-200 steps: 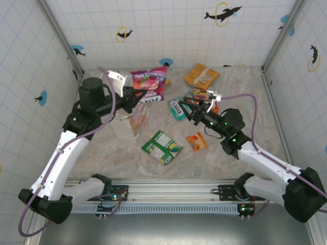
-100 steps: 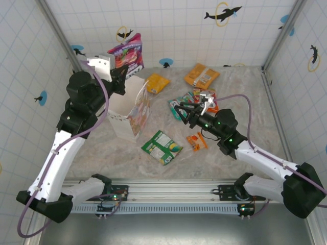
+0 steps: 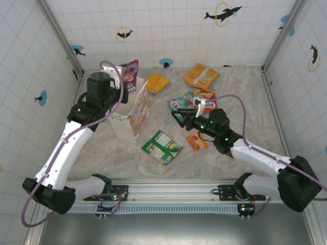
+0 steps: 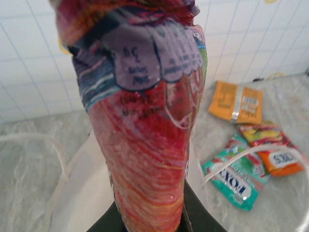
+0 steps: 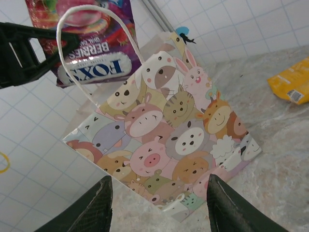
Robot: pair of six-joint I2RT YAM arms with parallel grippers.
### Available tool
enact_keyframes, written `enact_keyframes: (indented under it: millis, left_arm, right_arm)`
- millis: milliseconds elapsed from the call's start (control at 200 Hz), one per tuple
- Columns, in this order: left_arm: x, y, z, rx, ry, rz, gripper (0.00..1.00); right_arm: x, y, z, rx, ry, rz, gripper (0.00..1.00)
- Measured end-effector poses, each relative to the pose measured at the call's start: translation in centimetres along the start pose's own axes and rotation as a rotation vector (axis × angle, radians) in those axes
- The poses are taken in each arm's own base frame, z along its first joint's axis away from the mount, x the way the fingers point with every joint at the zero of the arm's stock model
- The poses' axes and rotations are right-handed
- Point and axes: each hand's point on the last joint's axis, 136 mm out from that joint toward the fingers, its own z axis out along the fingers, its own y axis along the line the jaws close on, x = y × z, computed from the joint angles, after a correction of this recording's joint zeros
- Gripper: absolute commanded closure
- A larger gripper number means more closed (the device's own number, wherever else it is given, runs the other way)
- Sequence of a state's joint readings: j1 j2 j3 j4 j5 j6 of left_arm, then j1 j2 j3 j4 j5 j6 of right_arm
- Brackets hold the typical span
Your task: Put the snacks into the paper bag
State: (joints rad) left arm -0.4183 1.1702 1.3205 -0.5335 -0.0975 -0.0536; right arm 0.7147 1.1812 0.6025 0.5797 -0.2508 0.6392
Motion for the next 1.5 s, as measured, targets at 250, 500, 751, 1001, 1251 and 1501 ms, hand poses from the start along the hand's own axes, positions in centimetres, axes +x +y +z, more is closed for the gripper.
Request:
enact_keyframes:
  millis: [250,500,751,1001,1251,1501]
  left_arm:
    - [1.7,0.6,0.9,-0.038,0.069,-0.006,0.65]
    - [1.5,0.3,0.6,-0.021,0.061,-0.020,0.56]
    - [0.3,-2.0,-2.0,0.125,0.017,-0.037,0.49]
    - [0.8,-5.0,-6.0,0.326,-0.001,-0.041,0.43]
    - [5.0,-7.3,-6.8,0.479,0.105,-0.044,0.41]
    - [5.3,-7.5,-8.1,0.502,0.092,-0.040,0.40]
  right_arm:
    - [0.7,-0.6,0.3,0.021,0.020,0.029,0.46]
    - [3.0,-2.0,0.5,0.096,0.107,0.067,0.44]
    - [6.8,-2.8,0.2,0.211,0.230,0.158,0.41]
    - [11.8,-3.5,-1.5,0.339,0.318,0.290,0.39]
    - [17.9,-4.8,-4.5,0.461,0.400,0.405,0.38]
    - [20.8,-5.1,-4.9,0.498,0.430,0.480,0.38]
